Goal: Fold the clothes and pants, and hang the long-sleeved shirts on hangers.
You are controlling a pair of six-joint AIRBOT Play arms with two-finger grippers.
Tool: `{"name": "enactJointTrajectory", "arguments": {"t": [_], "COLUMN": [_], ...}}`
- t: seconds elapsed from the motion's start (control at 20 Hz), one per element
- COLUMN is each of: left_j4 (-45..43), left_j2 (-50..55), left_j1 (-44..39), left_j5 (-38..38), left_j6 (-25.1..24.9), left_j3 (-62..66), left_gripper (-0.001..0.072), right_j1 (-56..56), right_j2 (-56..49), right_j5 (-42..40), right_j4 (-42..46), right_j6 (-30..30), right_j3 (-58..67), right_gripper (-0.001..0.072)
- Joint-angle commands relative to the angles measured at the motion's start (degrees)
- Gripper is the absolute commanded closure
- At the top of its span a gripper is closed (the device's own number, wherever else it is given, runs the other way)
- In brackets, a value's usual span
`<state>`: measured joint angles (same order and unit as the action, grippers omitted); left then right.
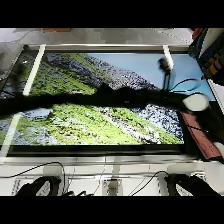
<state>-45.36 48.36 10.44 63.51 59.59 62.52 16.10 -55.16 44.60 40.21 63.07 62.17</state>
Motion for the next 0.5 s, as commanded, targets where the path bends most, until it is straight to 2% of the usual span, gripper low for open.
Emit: {"name": "enactJointTrajectory", "arguments": {"t": [0.0, 0.1, 0.2, 0.35, 0.45], "left_j4": [0.02, -0.02, -0.02, -0.46, -0.39], "left_j2": [-9.53, -15.54, -19.80, -23.45, -22.25], "left_j1": [2.16, 2.16, 2.16, 2.16, 2.16], "left_j5": [-7.58, -12.52, -14.25, -13.92, -11.23], "left_j6": [-0.04, -0.04, -0.04, -0.02, 0.52], "left_j3": [10.56, 10.62, 10.60, 10.23, 8.52], "left_gripper": [0.0682, 0.0682, 0.0682, 0.0683, 0.0684], "right_j1": [0.02, 0.02, 0.02, 0.02, 0.02], "right_j2": [8.92, 13.40, 17.22, 19.87, 19.89], "right_j5": [1.38, 4.28, 8.04, 14.36, 14.75], "right_j4": [-0.26, -3.28, -6.56, -7.06, -5.70], "right_j6": [8.76, 16.28, 24.72, 31.04, 33.05], "right_j3": [6.97, 8.70, 8.83, 8.02, 4.15], "right_gripper": [0.0675, 0.0675, 0.0675, 0.0675, 0.0674]}}
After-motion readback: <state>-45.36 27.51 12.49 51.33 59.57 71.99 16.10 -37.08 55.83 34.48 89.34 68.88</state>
